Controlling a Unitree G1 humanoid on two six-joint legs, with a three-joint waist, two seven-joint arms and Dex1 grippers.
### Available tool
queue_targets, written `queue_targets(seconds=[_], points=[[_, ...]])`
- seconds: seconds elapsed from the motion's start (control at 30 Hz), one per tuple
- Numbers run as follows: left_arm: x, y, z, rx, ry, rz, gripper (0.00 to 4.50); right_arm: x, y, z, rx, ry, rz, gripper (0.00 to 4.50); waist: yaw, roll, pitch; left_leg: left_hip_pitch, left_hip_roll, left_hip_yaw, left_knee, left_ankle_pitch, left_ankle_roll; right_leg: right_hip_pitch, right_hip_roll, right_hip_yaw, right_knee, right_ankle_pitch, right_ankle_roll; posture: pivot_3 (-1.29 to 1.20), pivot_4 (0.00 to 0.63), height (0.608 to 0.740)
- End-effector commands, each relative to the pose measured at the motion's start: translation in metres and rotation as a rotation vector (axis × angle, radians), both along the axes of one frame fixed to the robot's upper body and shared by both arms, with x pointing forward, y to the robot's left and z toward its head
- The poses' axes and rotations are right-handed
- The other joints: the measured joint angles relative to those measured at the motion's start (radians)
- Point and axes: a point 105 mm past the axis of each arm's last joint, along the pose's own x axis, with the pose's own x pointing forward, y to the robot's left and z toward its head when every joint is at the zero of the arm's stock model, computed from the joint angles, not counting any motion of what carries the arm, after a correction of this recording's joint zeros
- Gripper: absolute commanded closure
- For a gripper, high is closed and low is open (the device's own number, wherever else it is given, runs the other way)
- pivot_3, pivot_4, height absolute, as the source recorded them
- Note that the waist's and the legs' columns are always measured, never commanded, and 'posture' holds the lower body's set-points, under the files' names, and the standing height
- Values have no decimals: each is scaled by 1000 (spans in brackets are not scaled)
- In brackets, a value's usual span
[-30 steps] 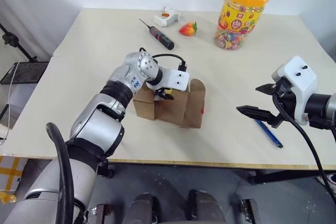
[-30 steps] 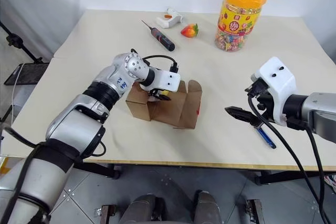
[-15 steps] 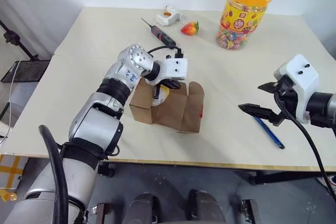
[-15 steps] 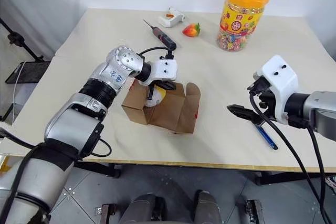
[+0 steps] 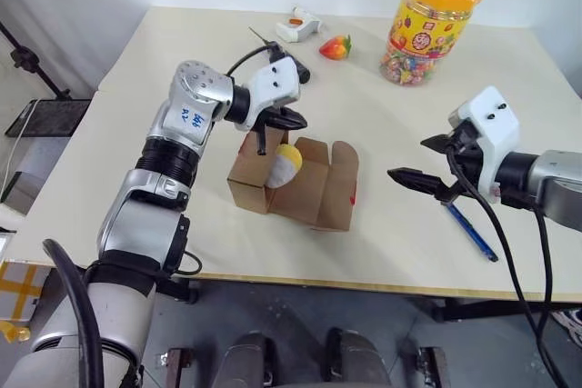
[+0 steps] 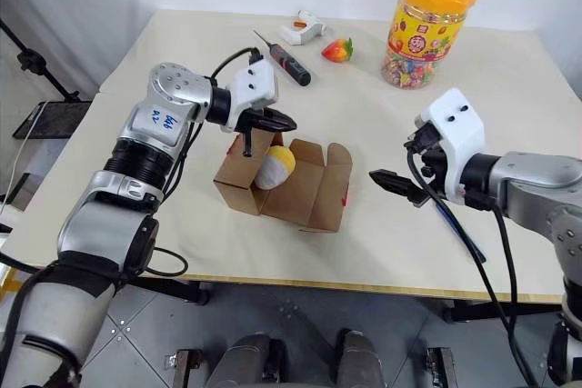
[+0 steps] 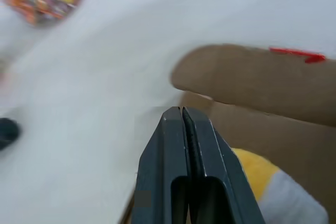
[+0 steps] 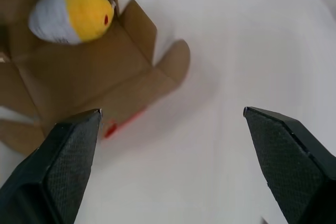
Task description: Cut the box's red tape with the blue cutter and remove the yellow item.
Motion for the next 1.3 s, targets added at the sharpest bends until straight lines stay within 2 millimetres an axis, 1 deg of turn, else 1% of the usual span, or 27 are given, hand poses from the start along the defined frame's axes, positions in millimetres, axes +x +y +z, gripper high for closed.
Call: queue_targets(seconds=[0.03,0.2,0.27,0.3,0.37,0.47,0.57,0.7,0.87,0.97,1.07,1.17,1.23,1.3], points=[[-9,9,20,-55,-30,4,4466,10,8,-6,37,-1,-9,0,-3,0,0,0,0,0,0,0,0,0,0,0,0,0,0,0,150,740],[-18,26,11,-19,4,31,4466,32,15,-17,61,25,-61,0,-3,0,0,0,-1,0,0,0,0,0,0,0,0,0,0,0,150,740],[-20,31,7,-5,16,43,4466,37,16,-24,51,43,-71,0,-2,0,0,0,-1,0,0,0,0,0,0,-1,1,0,0,0,150,740],[-20,36,3,8,23,58,4466,41,17,-30,38,57,-83,0,-2,0,0,0,0,-1,0,0,0,0,0,-1,1,0,0,0,150,740],[-23,49,-11,69,59,78,4466,48,21,-38,39,87,-92,0,-6,0,0,0,-1,-1,0,0,0,0,0,-2,0,0,0,0,150,740],[-31,58,-25,125,99,76,4466,48,28,-43,89,130,-63,0,-10,0,0,1,-2,-1,-1,0,-1,0,1,-2,0,0,0,0,150,740],[-35,66,-37,153,126,92,4466,51,34,-53,158,215,-45,0,-15,0,0,1,-1,-2,-1,0,-1,1,1,-3,1,0,0,0,150,740],[-36,71,-42,153,138,112,4466,54,41,-57,256,286,-25,0,-23,0,0,2,-1,-3,-1,0,-1,2,1,-3,1,0,0,0,150,740],[-38,87,-57,211,158,151,4466,65,44,-74,328,418,-49,0,-32,1,-1,6,-1,-1,-4,1,-2,3,1,-2,1,0,0,0,150,740],[-40,94,-63,229,170,164,4466,69,50,-75,348,433,-36,0,-40,1,-1,12,0,1,-7,1,-2,5,1,-1,4,0,0,0,150,740],[-41,98,-65,228,172,180,4466,70,55,-75,350,442,-20,0,-51,2,-1,15,1,1,-8,0,-3,6,1,1,8,0,0,0,150,740],[-42,98,-64,213,171,179,4500,71,59,-75,352,446,-11,587,-53,3,-2,16,2,1,-8,0,-3,6,1,1,9,0,-1,0,150,740],[-43,98,-65,206,177,178,4500,71,62,-74,359,451,-1,1134,-53,3,-2,16,2,2,-8,0,-3,6,1,2,9,0,-1,0,150,740],[-44,102,-69,212,183,180,4500,72,67,-72,381,460,15,1804,-55,3,-2,16,2,2,-8,0,-3,6,1,3,9,0,-1,0,150,740]])
